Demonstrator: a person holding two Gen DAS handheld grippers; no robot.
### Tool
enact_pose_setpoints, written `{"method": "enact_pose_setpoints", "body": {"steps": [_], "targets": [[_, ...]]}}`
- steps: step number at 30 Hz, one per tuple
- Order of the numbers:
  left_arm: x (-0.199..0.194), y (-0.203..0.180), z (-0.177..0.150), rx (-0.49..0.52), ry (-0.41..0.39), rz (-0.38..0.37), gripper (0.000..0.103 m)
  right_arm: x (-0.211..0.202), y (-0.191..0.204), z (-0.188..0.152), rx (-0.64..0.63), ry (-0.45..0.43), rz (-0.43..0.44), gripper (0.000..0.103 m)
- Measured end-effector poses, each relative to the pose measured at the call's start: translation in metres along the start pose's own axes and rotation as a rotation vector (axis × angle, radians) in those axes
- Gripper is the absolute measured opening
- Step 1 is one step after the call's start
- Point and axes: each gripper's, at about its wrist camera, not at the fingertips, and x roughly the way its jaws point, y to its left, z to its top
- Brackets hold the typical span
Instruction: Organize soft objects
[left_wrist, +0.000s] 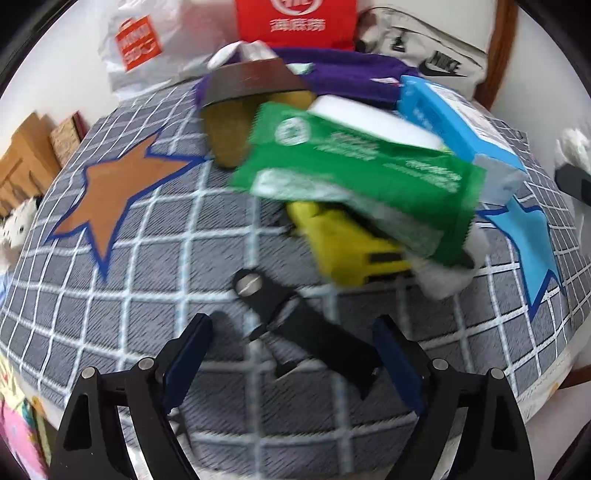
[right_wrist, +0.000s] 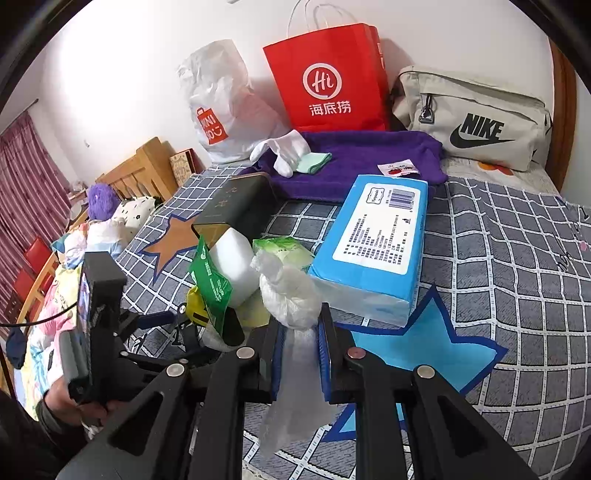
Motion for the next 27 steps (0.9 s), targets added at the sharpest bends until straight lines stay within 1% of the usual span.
{"method": "enact_pose_setpoints", "body": {"steps": [2,5,7,9,10,11,13,14,16,19,20,21,22,23,24,25,26,27], "targets": [[-0.002,0.013,-0.003,-0.026,0.022,0.017,0.089,0.0,0.0,0.001,-0.002,0.0,-0.001,0.017],[-0.004,0.029,-0.006,-0.059,0.033,0.028,0.088,-0.002,0.001,0.002,-0.006,-0.012,0.005,0.017],[-0.005,0.031,-0.007,-0.073,0.029,0.023,0.087,-0.003,0.001,0.0,-0.007,-0.016,0.005,0.017],[-0.005,0.028,-0.007,-0.065,0.001,0.027,0.081,-0.005,-0.001,-0.003,-0.008,-0.014,0.0,0.017],[-0.006,0.024,-0.006,-0.047,-0.026,0.019,0.069,-0.006,-0.002,-0.005,-0.01,-0.011,-0.008,0.017],[-0.009,0.023,-0.01,-0.031,-0.047,0.007,0.049,-0.007,-0.002,-0.007,-0.011,-0.008,-0.013,0.017],[-0.011,0.015,-0.009,0.004,-0.066,-0.014,0.03,-0.008,-0.004,-0.013,-0.017,0.007,-0.022,0.017],[-0.012,0.012,-0.009,0.023,-0.069,-0.016,0.028,-0.008,-0.005,-0.017,-0.022,0.015,-0.03,0.017],[-0.013,0.01,-0.012,0.042,-0.074,-0.009,0.027,-0.003,-0.008,-0.027,-0.03,0.039,-0.068,0.017],[-0.016,0.015,-0.015,0.029,-0.065,-0.004,0.03,0.007,-0.017,-0.039,-0.007,0.074,-0.083,0.017],[-0.016,0.015,-0.015,0.016,-0.063,-0.007,0.037,0.011,-0.02,-0.043,0.0,0.082,-0.087,0.017],[-0.016,0.017,-0.016,0.007,-0.065,0.012,0.044,0.016,-0.022,-0.047,0.005,0.093,-0.097,0.017],[-0.015,0.02,-0.015,-0.006,-0.067,0.042,0.057,0.02,-0.024,-0.05,0.007,0.1,-0.104,0.017],[-0.013,0.024,-0.016,-0.026,-0.071,0.039,0.058,0.022,-0.024,-0.051,0.006,0.105,-0.109,0.017],[-0.013,0.026,-0.017,-0.034,-0.073,0.025,0.057,0.026,-0.024,-0.053,0.001,0.111,-0.111,0.017],[-0.014,0.027,-0.017,-0.033,-0.074,0.021,0.052,0.029,-0.024,-0.054,-0.002,0.115,-0.111,0.017],[-0.015,0.026,-0.017,-0.018,-0.078,0.012,0.037,0.032,-0.024,-0.055,-0.003,0.12,-0.113,0.017],[-0.016,0.024,-0.017,-0.007,-0.08,-0.001,0.028,0.035,-0.024,-0.056,-0.001,0.128,-0.114,0.017]]}}
